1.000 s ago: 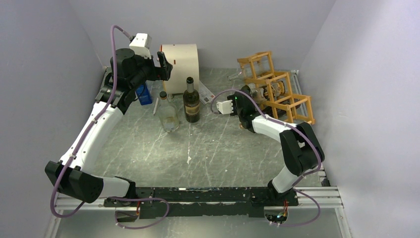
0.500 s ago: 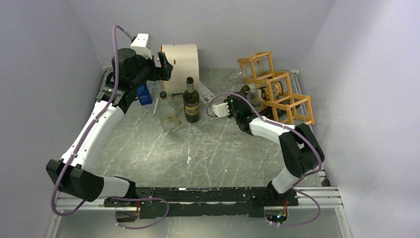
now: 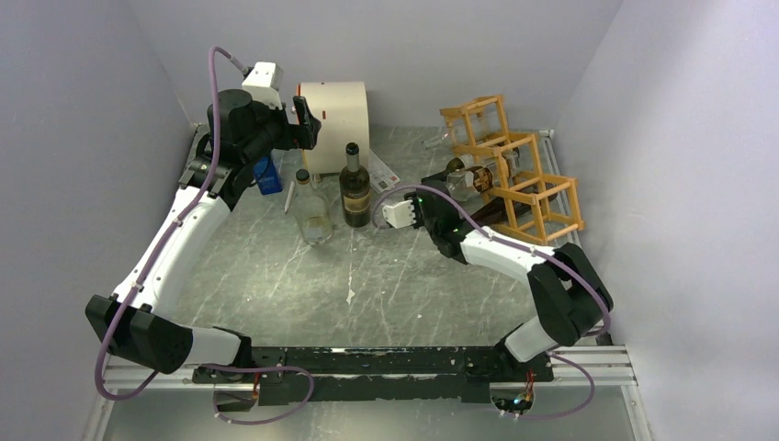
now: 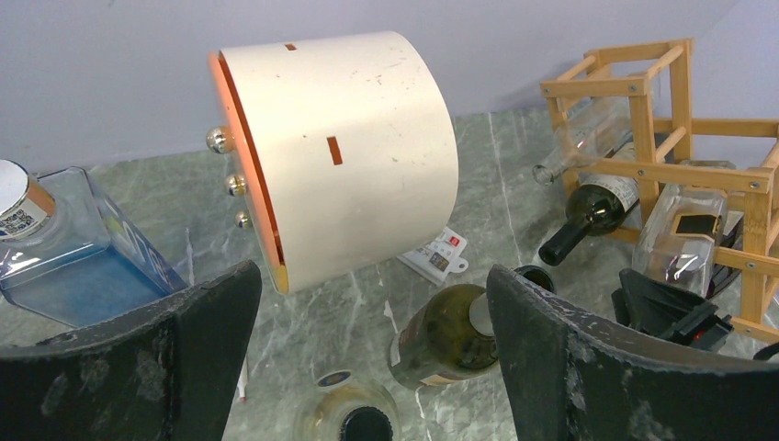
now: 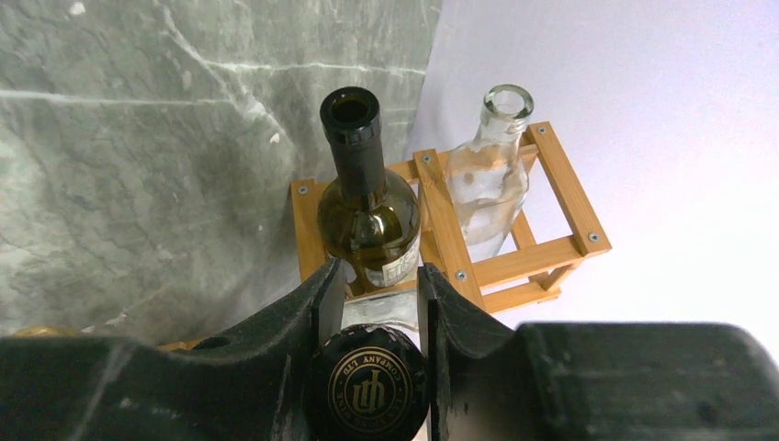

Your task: Take the wine bottle off the wine rack

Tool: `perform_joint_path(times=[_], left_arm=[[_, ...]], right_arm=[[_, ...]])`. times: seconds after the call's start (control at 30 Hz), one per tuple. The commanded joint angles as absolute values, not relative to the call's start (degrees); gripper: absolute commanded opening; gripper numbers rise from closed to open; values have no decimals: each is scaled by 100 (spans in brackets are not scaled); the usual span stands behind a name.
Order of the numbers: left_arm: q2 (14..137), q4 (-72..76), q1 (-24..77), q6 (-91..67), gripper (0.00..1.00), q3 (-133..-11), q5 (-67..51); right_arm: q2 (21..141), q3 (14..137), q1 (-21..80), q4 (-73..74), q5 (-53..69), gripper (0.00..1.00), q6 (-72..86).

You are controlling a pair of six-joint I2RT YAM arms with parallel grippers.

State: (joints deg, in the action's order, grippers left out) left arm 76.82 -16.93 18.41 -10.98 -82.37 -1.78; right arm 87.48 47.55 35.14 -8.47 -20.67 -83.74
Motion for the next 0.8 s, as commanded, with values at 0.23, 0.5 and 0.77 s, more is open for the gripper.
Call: perform_joint_path(times=[0.23,0.5,0.77], left_arm=[[7699,-1477,1811,-1142,96,-8209,-358],[7712,-1484,1811,-1151,95,-8222,-385],[7708,-1468,1811,-1169,95,-8205,-408]], right_arm=[[8395,4626,4330,-617,-2560,14,-7762],[8033,4836,4845,-220,-2698,7,-7060],[7612,4878,5157,18,-2847,0,-6332]])
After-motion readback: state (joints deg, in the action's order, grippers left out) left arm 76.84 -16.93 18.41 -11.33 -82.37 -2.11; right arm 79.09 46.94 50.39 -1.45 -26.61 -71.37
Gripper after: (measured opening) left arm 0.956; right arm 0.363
